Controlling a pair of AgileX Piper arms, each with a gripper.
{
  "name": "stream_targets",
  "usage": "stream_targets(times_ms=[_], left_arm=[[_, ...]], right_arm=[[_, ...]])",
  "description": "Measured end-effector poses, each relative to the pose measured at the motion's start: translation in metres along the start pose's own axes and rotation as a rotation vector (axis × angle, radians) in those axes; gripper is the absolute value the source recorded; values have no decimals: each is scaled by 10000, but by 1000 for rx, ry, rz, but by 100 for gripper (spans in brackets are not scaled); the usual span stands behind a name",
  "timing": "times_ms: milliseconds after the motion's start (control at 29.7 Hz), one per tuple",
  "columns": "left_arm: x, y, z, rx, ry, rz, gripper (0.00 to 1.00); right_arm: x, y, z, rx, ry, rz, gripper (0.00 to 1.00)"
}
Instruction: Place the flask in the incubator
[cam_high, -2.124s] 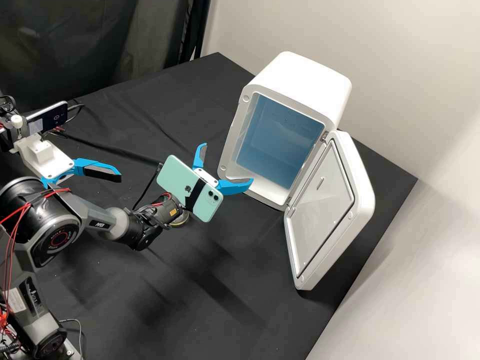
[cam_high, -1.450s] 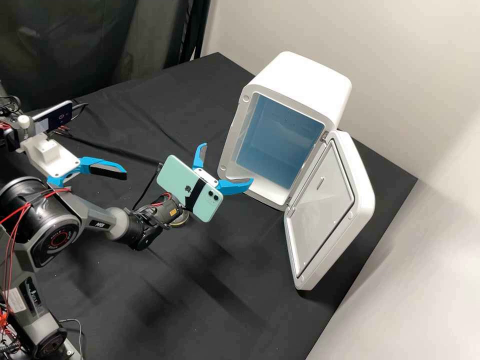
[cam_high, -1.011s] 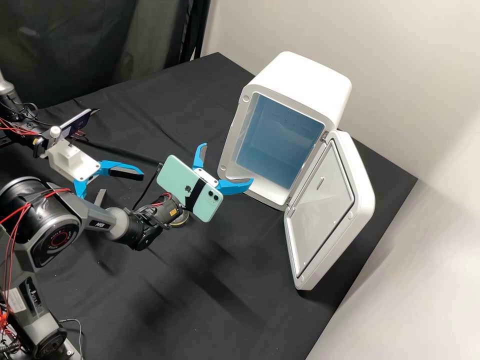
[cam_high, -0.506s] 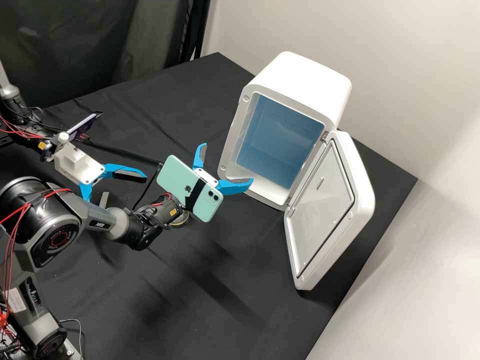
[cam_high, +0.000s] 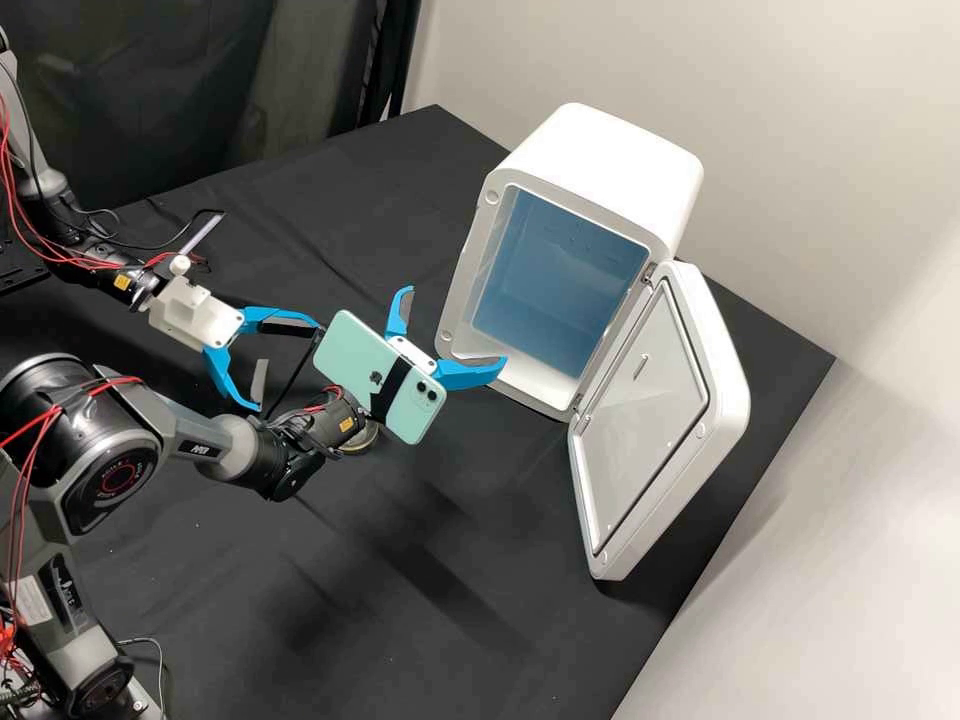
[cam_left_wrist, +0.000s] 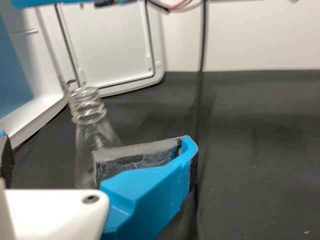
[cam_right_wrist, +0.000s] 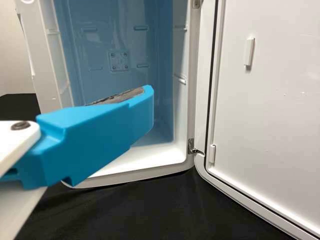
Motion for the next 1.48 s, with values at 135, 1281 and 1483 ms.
stream_targets(times_ms=[135,1281,1483], left_arm=[[21,-78,-41,-3,13,-26,100],[42,-246,72,-200,-120,-117,100],[36,-227,29,-199,-113,-116,100]], right_arm=[[0,0,0,0,0,0,100],[0,-2,2,-1,-2,-2,100],[0,-2,2,-1,-2,-2,100]])
